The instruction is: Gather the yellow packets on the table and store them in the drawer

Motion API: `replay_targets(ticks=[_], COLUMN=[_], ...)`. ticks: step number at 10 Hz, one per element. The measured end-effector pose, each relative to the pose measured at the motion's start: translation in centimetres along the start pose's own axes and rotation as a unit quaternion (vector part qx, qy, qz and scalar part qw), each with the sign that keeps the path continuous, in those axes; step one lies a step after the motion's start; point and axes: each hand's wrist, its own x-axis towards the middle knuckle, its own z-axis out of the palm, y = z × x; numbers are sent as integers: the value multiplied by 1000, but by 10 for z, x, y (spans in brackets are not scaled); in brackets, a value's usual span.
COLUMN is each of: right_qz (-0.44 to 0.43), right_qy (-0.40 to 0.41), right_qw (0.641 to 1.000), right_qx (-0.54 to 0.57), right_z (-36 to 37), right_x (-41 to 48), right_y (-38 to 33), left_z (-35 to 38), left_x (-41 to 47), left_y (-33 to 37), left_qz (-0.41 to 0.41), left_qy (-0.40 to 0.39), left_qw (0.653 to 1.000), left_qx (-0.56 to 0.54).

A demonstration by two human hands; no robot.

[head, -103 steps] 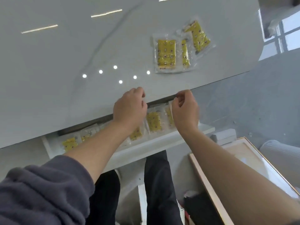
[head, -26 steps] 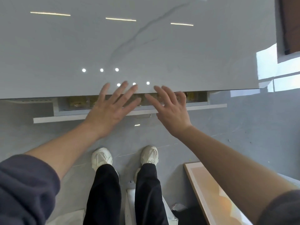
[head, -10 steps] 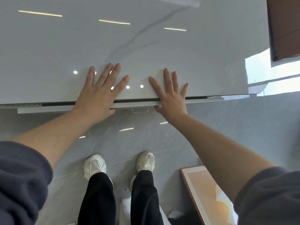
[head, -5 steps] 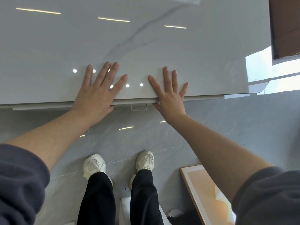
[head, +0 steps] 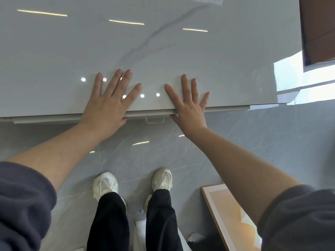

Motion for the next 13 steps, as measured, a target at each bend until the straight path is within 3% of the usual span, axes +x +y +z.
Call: replay_targets(ticks=[5,8,10,11,12,13], right_qz=[77,82,50,33,50,107], right_qy=[80,57,-54,-116,-145,-80], right_qw=[994,995,996,985,925,761], right_qx=[-18,0,43,121,348,635], right_z=[1,1,-21,-42,-86,-142], right_x=[17,14,4,-3,-13,-35], right_y=[-4,-11,-20,-18,-16,-9], left_z=[15,8,-17,-27,-37,-39], left_x=[1,2,10,17,22,22], left_y=[2,2,10,10,8,9], left_qz=[-8,-23,-88,-106,-121,-127], left_qy=[61,60,-66,-124,-175,-194], left_qw=[998,996,990,984,975,971], left_qx=[-13,-53,-84,-67,-67,-64])
